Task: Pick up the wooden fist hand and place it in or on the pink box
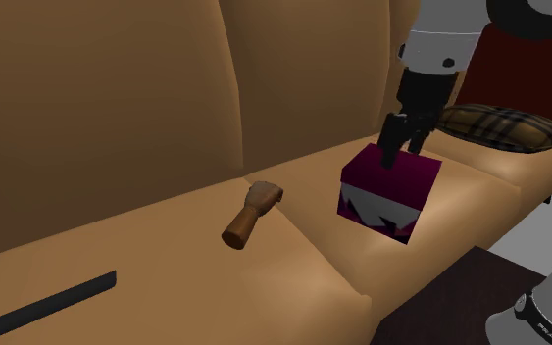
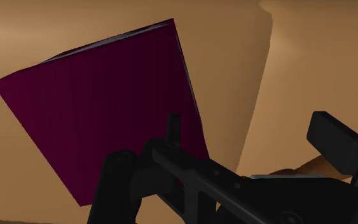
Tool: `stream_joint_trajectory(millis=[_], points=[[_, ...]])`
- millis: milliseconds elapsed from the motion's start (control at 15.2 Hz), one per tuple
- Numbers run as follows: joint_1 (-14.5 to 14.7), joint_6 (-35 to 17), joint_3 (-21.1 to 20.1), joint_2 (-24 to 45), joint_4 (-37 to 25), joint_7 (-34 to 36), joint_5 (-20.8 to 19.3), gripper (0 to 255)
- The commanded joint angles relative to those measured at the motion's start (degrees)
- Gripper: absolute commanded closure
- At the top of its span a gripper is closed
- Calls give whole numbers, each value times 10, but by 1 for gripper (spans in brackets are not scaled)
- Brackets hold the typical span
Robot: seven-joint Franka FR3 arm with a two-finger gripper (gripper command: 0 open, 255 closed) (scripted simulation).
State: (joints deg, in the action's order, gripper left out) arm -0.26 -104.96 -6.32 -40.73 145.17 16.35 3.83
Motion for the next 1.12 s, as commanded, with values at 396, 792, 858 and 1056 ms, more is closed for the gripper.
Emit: stream_joint_trajectory(millis=[396,792,858,1056], points=[[-29,-140,-122,130,-21,247,34,0],[-73,-224,-203,268,-86,449,-12,0],[-81,-234,-215,293,-100,486,-28,0],[-98,-257,-239,373,-150,601,-88,0]])
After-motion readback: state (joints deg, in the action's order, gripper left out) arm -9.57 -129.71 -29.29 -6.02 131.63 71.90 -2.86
